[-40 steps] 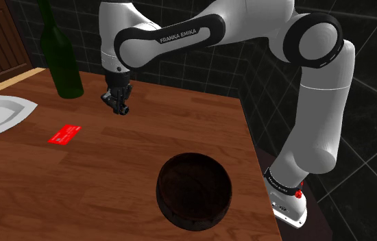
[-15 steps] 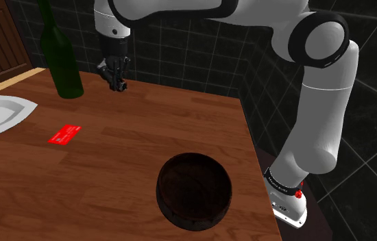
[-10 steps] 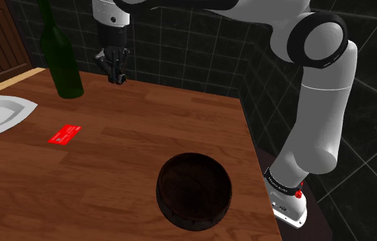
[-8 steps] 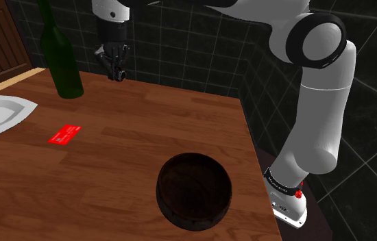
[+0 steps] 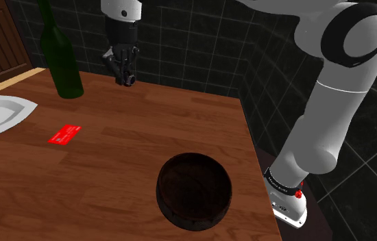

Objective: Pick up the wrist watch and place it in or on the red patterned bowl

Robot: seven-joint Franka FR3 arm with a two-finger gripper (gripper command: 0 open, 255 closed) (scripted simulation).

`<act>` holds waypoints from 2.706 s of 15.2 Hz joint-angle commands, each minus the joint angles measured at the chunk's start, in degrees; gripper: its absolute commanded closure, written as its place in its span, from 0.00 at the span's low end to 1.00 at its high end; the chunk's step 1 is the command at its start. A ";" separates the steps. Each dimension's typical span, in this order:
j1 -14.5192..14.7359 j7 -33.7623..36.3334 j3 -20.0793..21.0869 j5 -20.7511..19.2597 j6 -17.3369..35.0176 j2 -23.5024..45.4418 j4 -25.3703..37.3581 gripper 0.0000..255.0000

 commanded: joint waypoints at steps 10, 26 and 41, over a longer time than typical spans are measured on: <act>2.99 5.17 3.14 8.19 3.69 -19.83 -21.69 1.00; 11.92 15.94 9.52 18.38 2.41 -38.88 -36.92 1.00; 12.42 15.88 11.25 19.44 10.42 -38.67 -44.66 1.00</act>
